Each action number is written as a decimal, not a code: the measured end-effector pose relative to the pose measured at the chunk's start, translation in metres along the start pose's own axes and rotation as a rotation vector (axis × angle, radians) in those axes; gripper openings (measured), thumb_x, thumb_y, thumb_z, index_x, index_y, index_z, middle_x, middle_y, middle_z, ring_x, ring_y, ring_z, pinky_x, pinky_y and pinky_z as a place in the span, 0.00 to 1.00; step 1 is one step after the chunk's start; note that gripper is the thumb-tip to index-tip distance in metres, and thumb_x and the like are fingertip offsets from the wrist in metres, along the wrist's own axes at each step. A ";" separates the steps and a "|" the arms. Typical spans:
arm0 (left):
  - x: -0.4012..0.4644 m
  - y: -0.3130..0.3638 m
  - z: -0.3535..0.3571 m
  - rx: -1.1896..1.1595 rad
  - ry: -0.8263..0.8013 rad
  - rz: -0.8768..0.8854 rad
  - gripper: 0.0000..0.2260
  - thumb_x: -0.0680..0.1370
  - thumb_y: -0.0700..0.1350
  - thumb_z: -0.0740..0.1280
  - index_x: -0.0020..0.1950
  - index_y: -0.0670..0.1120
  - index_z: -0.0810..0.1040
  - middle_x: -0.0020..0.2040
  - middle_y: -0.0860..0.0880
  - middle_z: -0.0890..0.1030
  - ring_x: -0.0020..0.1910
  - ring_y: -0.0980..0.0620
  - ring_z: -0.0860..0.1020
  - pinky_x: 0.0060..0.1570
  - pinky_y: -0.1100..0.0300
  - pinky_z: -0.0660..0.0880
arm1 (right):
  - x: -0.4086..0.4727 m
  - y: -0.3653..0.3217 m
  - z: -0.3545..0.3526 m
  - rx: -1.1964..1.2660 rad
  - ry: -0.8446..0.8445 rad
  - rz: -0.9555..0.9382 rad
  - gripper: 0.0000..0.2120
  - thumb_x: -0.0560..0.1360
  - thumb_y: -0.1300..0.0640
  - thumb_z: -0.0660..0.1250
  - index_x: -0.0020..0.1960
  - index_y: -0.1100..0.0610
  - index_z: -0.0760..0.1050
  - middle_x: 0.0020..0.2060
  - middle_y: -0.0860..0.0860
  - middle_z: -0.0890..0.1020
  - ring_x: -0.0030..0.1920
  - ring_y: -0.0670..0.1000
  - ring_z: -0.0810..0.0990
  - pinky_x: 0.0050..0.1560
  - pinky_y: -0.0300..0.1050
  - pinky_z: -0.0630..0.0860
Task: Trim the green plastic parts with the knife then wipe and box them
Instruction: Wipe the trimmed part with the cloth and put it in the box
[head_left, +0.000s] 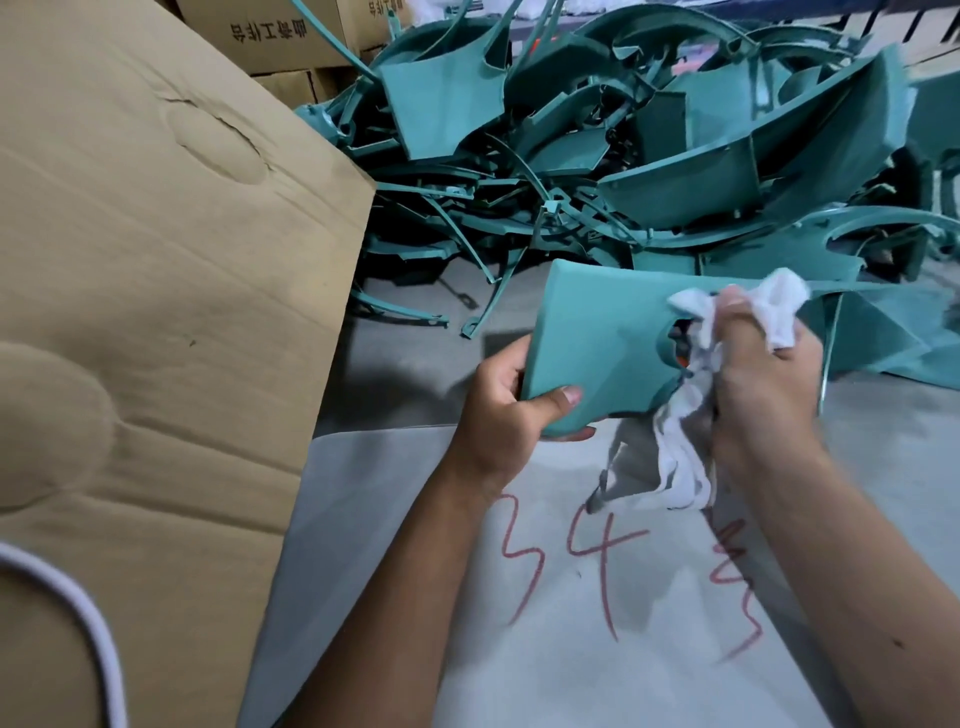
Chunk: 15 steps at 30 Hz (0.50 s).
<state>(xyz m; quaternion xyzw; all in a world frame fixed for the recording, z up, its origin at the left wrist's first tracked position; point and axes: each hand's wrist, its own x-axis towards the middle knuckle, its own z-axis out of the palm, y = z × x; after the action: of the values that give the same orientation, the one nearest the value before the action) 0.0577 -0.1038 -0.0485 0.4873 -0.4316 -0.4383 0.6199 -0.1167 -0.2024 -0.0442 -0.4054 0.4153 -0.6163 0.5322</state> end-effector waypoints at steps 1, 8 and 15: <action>0.000 0.001 -0.004 0.019 0.018 -0.006 0.16 0.72 0.36 0.68 0.56 0.50 0.81 0.51 0.48 0.87 0.49 0.45 0.86 0.40 0.48 0.84 | 0.006 -0.003 -0.005 0.103 0.088 0.045 0.15 0.80 0.47 0.71 0.59 0.55 0.76 0.44 0.49 0.84 0.36 0.45 0.81 0.38 0.42 0.80; 0.004 0.001 -0.006 -0.019 0.203 -0.004 0.14 0.76 0.32 0.67 0.56 0.48 0.82 0.52 0.44 0.86 0.52 0.38 0.85 0.39 0.50 0.83 | 0.018 -0.007 -0.015 0.060 0.132 -0.111 0.09 0.83 0.50 0.68 0.48 0.54 0.72 0.36 0.48 0.75 0.31 0.45 0.73 0.33 0.42 0.71; 0.011 0.002 -0.013 -0.361 0.541 0.003 0.11 0.81 0.31 0.62 0.57 0.45 0.77 0.54 0.39 0.85 0.46 0.34 0.85 0.36 0.52 0.83 | 0.007 -0.012 -0.006 0.209 0.120 -0.117 0.14 0.84 0.44 0.63 0.43 0.50 0.70 0.30 0.45 0.75 0.31 0.46 0.73 0.29 0.39 0.69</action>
<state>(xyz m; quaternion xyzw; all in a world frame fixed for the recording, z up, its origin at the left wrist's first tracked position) 0.0736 -0.1109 -0.0472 0.4676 -0.1672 -0.3615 0.7891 -0.1267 -0.2077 -0.0345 -0.3339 0.3556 -0.7093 0.5089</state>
